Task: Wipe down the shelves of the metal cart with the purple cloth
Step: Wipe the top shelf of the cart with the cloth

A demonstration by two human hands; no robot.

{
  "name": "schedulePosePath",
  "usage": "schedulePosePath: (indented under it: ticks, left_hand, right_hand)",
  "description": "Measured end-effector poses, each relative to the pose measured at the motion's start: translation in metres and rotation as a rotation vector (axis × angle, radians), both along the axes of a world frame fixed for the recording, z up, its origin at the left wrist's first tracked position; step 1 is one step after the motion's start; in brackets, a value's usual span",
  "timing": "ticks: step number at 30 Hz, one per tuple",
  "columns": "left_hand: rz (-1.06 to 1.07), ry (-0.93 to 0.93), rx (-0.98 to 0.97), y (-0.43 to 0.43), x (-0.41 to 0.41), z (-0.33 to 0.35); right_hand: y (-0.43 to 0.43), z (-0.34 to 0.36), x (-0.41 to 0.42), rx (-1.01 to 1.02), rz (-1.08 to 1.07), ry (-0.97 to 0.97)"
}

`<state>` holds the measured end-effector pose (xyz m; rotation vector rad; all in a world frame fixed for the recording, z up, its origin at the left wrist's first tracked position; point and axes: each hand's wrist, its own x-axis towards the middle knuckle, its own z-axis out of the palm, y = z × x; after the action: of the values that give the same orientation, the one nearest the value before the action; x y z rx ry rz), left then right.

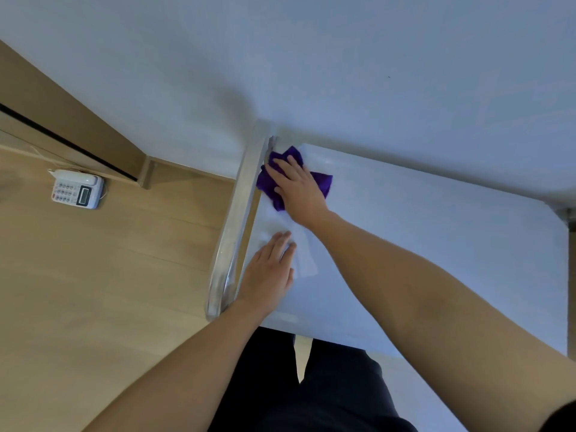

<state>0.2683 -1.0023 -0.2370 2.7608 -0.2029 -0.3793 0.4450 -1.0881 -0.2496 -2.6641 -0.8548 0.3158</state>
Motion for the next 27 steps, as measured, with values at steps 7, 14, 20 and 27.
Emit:
schedulePosePath:
  ticks: [7,14,20,27]
  left_hand:
    - [0.052,0.038,0.055,-0.013,-0.007,0.007]
    - [0.169,0.092,0.114,-0.027,-0.039,0.020]
    - [0.318,0.087,0.154,-0.051,-0.086,0.025]
    - [0.423,0.095,0.202,-0.073,-0.134,0.028]
  right_hand:
    - [-0.050,0.005,-0.025,-0.048,-0.388,0.042]
    - [-0.045,0.004,-0.081,-0.047,0.017,0.036]
    - [-0.063,0.011,-0.120,-0.030,0.128,0.095]
    - [-0.086,0.013,-0.170,0.005,0.257,0.083]
